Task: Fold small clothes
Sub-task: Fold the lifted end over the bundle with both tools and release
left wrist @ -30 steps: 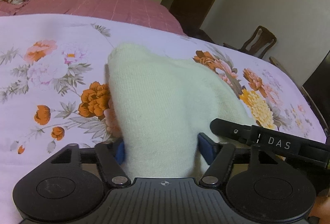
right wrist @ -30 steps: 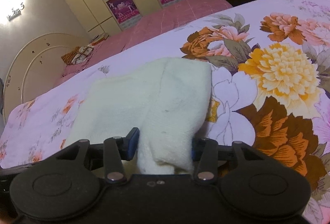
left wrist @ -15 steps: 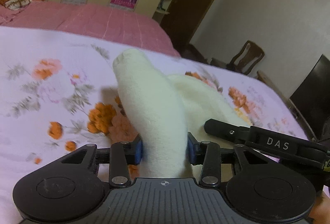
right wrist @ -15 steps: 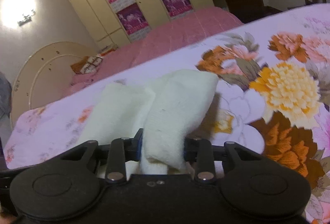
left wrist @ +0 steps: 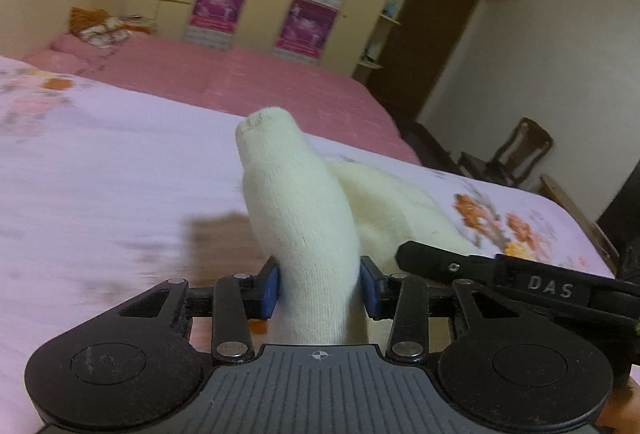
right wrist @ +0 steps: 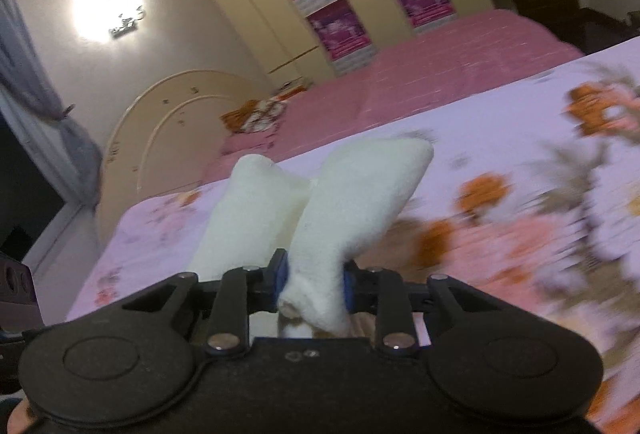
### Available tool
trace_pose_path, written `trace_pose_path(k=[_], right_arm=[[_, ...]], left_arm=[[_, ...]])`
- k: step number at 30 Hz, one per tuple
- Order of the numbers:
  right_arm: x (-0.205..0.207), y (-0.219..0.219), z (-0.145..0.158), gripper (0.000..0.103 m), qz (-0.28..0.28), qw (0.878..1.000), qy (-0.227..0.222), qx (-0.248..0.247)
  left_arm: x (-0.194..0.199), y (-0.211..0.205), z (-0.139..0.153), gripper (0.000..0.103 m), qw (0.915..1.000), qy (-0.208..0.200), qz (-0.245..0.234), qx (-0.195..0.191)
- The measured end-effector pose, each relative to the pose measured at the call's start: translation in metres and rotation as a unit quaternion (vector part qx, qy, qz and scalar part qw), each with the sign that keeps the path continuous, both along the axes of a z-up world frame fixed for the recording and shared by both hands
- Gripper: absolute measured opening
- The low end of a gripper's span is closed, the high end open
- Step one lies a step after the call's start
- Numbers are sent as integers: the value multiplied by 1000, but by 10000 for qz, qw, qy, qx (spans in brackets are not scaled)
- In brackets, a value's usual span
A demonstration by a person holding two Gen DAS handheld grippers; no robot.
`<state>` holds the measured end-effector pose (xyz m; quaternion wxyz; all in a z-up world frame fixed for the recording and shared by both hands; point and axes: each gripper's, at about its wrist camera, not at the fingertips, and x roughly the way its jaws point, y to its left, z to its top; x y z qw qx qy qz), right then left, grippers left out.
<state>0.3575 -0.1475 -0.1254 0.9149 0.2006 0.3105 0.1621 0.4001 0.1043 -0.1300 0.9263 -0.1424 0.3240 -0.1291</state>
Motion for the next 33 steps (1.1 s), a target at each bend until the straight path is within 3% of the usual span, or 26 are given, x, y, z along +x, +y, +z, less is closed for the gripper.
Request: trace_pose_path(k=[2, 3, 9, 14, 18, 21, 22, 23, 24, 26, 29, 33], right_arm=[[1, 36, -3, 24, 92, 9999, -20, -128], [3, 52, -7, 24, 109, 9997, -18, -230], [27, 110, -43, 24, -137, 9987, 225, -437], [12, 98, -35, 39, -524, 9894, -65, -1352], [7, 56, -39, 39, -721, 9912, 344, -1054], [4, 40, -44, 47, -712, 9912, 525, -982], [3, 38, -44, 58, -699, 9912, 544, -988], [2, 36, -45, 66, -672, 9912, 554, -995], [4, 34, -46, 67, -615, 9918, 565, -968], [8, 34, -50, 67, -459, 9936, 648, -801], [19, 33, -56, 67, -279, 9947, 870, -480], [27, 39, -68, 57, 67, 9934, 1115, -265]], left_arm=[[-1, 30, -4, 39, 9999, -48, 37, 99], [1, 43, -8, 24, 9999, -57, 32, 133], [17, 90, -54, 23, 9982, 428, 279, 322], [4, 94, -68, 23, 9987, 353, 280, 256], [15, 88, -67, 23, 9986, 416, 305, 110], [19, 82, -69, 23, 9976, 564, 393, -35], [22, 80, -70, 24, 9972, 603, 433, -78], [22, 77, -69, 38, 9969, 614, 478, -65], [22, 74, -70, 68, 9967, 632, 516, -48], [18, 68, -73, 93, 9962, 659, 575, -18], [13, 60, -81, 92, 9965, 689, 475, 52], [14, 57, -94, 65, 9955, 822, 347, -314]])
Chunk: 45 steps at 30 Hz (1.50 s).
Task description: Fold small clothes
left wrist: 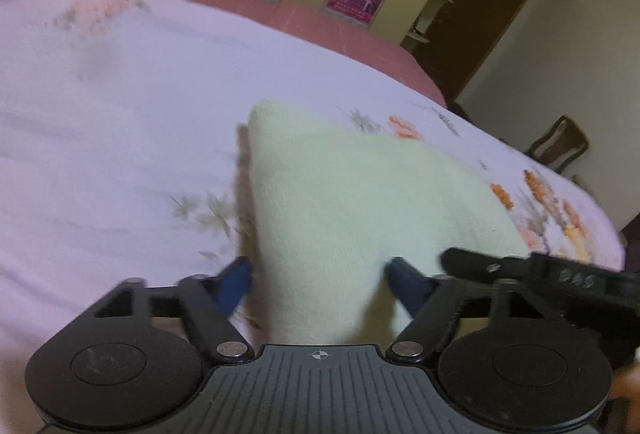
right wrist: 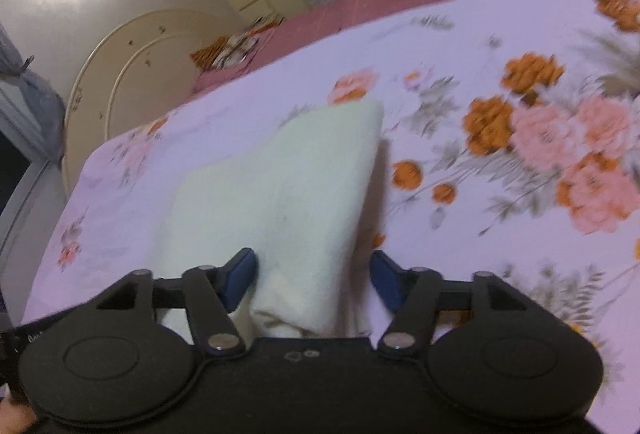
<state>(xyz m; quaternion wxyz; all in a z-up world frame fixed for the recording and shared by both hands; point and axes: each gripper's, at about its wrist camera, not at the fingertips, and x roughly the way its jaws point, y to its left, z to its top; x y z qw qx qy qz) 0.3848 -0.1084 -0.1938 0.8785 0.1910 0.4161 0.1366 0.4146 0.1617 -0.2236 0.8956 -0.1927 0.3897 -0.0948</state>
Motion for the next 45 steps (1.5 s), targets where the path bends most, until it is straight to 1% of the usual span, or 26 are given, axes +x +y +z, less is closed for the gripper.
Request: trace_pose_path(k=[2, 3, 5, 6, 9, 13, 15, 16, 17, 18, 20, 21, 22, 23, 26, 27, 29, 31, 33, 34, 35, 36, 41, 42, 44, 45], right_arm=[[1, 3, -3, 52, 93, 9999, 28, 47], [1, 5, -3, 50, 138, 9999, 17, 52], [2, 4, -4, 34, 189, 9996, 44, 199], [1, 4, -1, 32, 195, 9994, 31, 285], [-4, 11, 14, 29, 200, 9984, -244, 468], [-1, 22, 29, 29, 240, 9967, -557, 542], [5, 22, 26, 29, 153, 9966, -484, 651], [11, 22, 22, 29, 129, 9972, -379, 638], [16, 22, 14, 31, 78, 9982, -245, 545], [19, 23, 5, 33, 6, 9992, -107, 391], [16, 19, -4, 48, -141, 9995, -58, 277], [11, 16, -1, 51, -269, 9993, -143, 215], [5, 13, 4, 57, -370, 9989, -248, 108], [1, 10, 9, 57, -420, 9986, -329, 3], [-23, 8, 33, 52, -452, 9951, -730, -494], [-35, 12, 41, 52, -364, 9923, -887, -782], [-52, 16, 46, 47, -120, 9888, -1018, -1089], [-69, 20, 43, 46, 22, 9898, -921, -1089], [-79, 28, 29, 42, 103, 9899, -682, -1237], [-84, 32, 20, 39, 137, 9887, -542, -1392], [-88, 34, 14, 33, 152, 9885, -424, -1443], [-92, 35, 7, 32, 160, 9890, -292, -1438], [-111, 38, 4, 20, -64, 9853, -357, -1670], [-113, 37, 4, 20, -177, 9837, -375, -1750], [-114, 36, 4, 20, -302, 9848, -296, -1684], [-116, 37, 7, 21, -321, 9857, -300, -1628]], left_arm=[[1, -1, -2, 59, 9998, 42, 42, -186], [1, -3, -3, 51, 9997, 31, 77, -241], [-1, -6, 1, 40, 9994, -75, 112, -323], [-1, -7, 6, 39, 9994, -174, 87, -281], [2, -6, 22, 38, 9990, -371, -15, -251], [10, 8, 37, 38, 9980, -595, 57, -188], [15, 11, 30, 38, 9990, -451, 24, -39], [19, 11, 19, 38, 9995, -296, -10, 143], [19, 12, 10, 50, 9993, -208, 16, 296], [17, 13, 5, 64, 9991, -223, 109, 335], [9, 19, 5, 78, 9986, -216, 348, 323], [5, 21, 7, 78, 9984, -216, 432, 298], [-1, 22, 11, 78, 9983, -239, 443, 302], [-7, 22, 14, 78, 9980, -282, 443, 366], [-33, 19, 21, 78, 9975, -395, 252, 521], [-42, 17, 22, 78, 9973, -399, 168, 590], [-60, 11, 20, 78, 9965, -420, 17, 725], [-71, 1, 12, 78, 9950, -328, -141, 931], [-76, -4, 2, 78, 9948, -143, -201, 990], [-79, -8, 0, 78, 9940, -187, -179, 1059], [-81, -11, 0, 78, 9926, -240, -196, 1177], [-82, -13, 0, 78, 9918, -226, -208, 1237], [-89, -15, 9, 79, 9919, -57, -170, 1260], [-91, -16, 10, 87, 9915, -26, -180, 1286], [-95, -18, 14, 103, 9903, 28, -122, 1383], [-98, -17, 16, 103, 9904, 2, -105, 1380]])
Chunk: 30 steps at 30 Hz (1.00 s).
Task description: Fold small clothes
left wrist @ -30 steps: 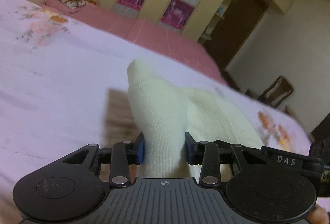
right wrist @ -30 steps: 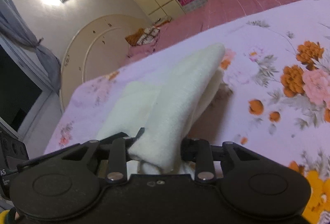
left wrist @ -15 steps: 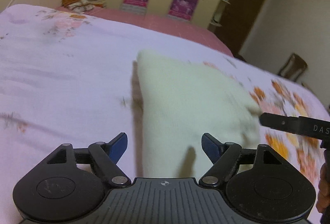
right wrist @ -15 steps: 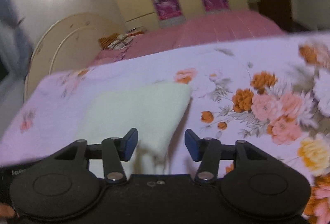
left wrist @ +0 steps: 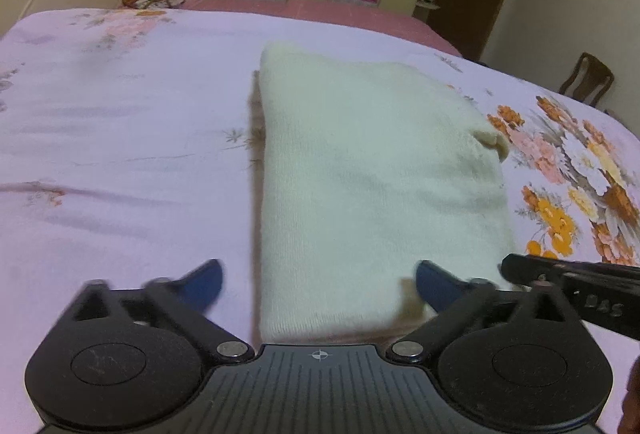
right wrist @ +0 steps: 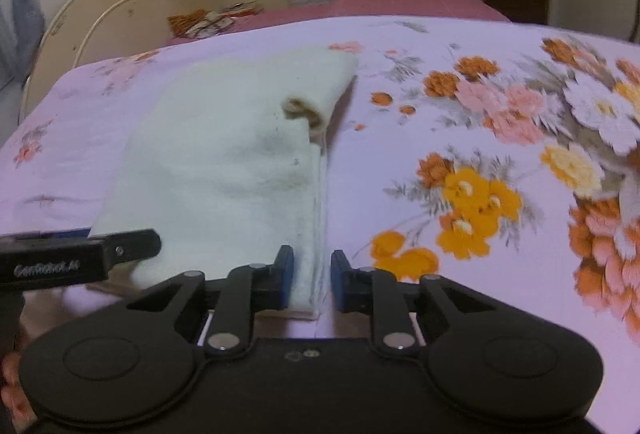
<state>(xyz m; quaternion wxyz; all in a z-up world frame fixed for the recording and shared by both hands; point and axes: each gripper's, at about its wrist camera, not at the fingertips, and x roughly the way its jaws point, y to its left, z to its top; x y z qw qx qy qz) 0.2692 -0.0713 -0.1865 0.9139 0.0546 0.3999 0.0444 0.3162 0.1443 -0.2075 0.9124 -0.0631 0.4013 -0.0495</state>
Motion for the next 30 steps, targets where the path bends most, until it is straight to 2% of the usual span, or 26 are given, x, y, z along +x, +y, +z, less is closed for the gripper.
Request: trace_pose_path(k=[4, 8, 11, 13, 15, 17, 20, 24, 27, 30], right_arm=[[-20, 6, 19, 35, -105, 9995, -265, 140], [-42, 8, 35, 58, -221, 9985, -461, 196], [-62, 9, 49, 63, -366, 9971, -620, 265], [-73, 10, 56, 69, -396, 9966, -639, 345], [-89, 12, 64, 73, -377, 9962, -683, 377], [-104, 15, 71, 80, -369, 9961, -707, 383], [-126, 17, 82, 85, -369, 9953, -734, 515], [-156, 14, 104, 87, -414, 9934, -874, 614], [-177, 13, 123, 92, -300, 9929, -1043, 480], [-195, 11, 136, 95, -152, 9923, -1190, 308]], left_arm=[[-11, 3, 14, 103, 9999, -1, -114, -80], [-26, 5, 32, 103, 10000, 69, -53, -10], [-35, 0, 41, 103, 9980, 396, 180, 460], [-42, 0, 46, 103, 9957, 667, 194, 610], [-48, 1, 50, 103, 9938, 948, -7, 577], [-59, 1, 58, 103, 9932, 1034, -262, 465], [-84, -3, 74, 103, 9934, 808, -455, 683], [-131, -9, 109, 103, 9945, -27, -274, 1009], [-163, -12, 136, 103, 9925, -623, 36, 1049], [-182, -16, 156, 103, 9927, -749, 167, 931]])
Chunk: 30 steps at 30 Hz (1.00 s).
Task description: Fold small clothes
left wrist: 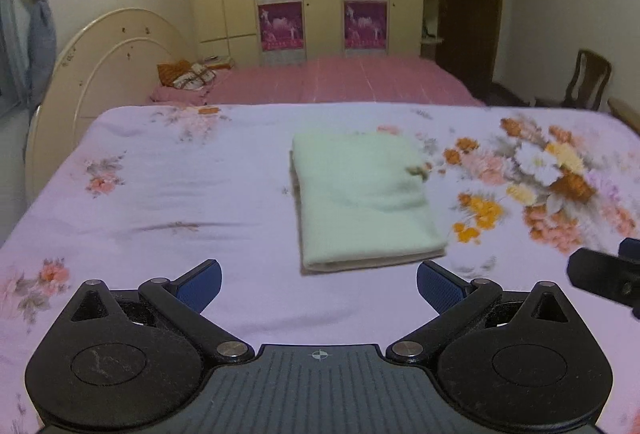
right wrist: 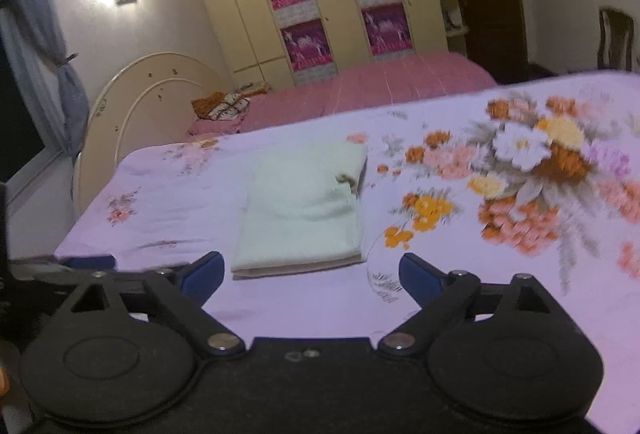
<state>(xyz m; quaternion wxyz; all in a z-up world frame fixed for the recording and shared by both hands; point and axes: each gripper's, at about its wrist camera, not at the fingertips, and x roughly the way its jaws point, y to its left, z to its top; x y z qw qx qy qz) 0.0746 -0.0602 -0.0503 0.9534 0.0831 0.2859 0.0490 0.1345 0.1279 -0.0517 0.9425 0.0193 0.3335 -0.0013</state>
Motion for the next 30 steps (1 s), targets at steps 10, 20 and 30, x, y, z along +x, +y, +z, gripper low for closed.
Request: trace_pose_path(k=[10, 20, 30], right_arm=[[-61, -13, 26, 102, 151, 9990, -243, -335], [-99, -24, 34, 102, 205, 9984, -432, -289], [-121, -29, 37, 102, 172, 9977, -601, -280]], left_arm=[[-77, -25, 30, 103, 9993, -63, 257, -259], [-137, -37, 47, 103, 9986, -218, 460, -110], [-160, -38, 53, 103, 9979, -254, 571, -162]])
